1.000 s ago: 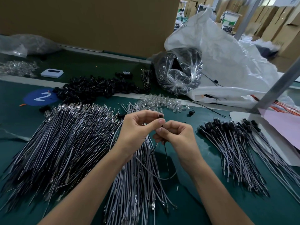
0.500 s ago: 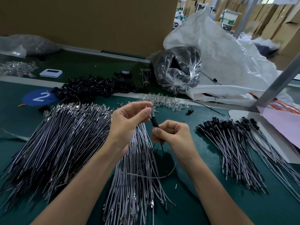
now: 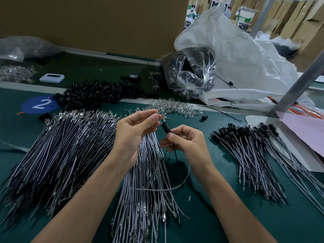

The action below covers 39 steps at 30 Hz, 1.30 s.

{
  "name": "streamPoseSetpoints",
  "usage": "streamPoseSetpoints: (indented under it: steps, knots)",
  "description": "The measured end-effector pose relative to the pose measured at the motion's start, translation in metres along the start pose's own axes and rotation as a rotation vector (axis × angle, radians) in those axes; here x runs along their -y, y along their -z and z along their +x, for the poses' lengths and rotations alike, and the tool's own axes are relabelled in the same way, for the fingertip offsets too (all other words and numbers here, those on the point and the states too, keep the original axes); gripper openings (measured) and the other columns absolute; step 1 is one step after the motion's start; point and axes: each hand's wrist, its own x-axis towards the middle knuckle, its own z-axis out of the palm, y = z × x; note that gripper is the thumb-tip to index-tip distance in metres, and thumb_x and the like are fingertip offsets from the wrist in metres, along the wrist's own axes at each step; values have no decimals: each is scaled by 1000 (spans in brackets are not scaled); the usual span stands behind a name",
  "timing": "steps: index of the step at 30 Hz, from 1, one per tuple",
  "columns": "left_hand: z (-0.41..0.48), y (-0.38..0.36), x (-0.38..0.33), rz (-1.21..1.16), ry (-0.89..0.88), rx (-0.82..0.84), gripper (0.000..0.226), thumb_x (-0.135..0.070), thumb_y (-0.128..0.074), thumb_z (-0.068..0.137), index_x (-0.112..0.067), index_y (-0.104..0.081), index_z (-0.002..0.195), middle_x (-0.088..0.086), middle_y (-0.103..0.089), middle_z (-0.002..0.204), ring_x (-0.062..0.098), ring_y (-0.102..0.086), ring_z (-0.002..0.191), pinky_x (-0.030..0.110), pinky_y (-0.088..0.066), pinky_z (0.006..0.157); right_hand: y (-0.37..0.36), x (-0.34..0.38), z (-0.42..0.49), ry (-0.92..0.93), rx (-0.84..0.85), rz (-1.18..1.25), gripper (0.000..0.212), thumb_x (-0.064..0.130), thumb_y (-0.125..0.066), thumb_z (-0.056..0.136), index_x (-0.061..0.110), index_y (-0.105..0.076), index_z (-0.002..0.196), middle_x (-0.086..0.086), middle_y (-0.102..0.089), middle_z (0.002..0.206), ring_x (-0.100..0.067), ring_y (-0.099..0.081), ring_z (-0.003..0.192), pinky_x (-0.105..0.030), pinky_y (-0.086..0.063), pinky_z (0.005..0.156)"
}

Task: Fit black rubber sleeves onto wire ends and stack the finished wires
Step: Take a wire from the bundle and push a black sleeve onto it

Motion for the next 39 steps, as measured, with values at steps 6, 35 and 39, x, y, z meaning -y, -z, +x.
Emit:
streamPoseSetpoints:
  steps: [6, 35, 39]
  knots:
    - [2, -1, 4, -11, 47, -25, 16, -12, -75, 64, -13, -78, 80, 6, -76, 82, 12, -71, 71, 20, -56, 66, 1, -1, 2, 74, -16, 4, 16, 2, -64, 89, 11, -65, 77, -15, -74, 77, -25, -73, 68, -19, -51, 61]
    - [1, -2, 1, -50, 166, 9, 11, -11, -74, 61, -12, -79, 71, 8, -76, 84, 12, -72, 76, 21, -57, 72, -1, -13, 1, 295, -148, -332, 14, 3, -65, 90, 14, -73, 87, -2, -74, 74, -22, -68, 66, -35, -58, 66]
    - [1, -2, 1, -31, 162, 22, 13, -13, -73, 63, -10, -76, 76, 10, -76, 87, 14, -71, 77, 21, -57, 70, -1, -14, 1, 316, -160, -433, 13, 6, -66, 91, 16, -73, 89, 3, -73, 74, -15, -67, 65, -37, -57, 66]
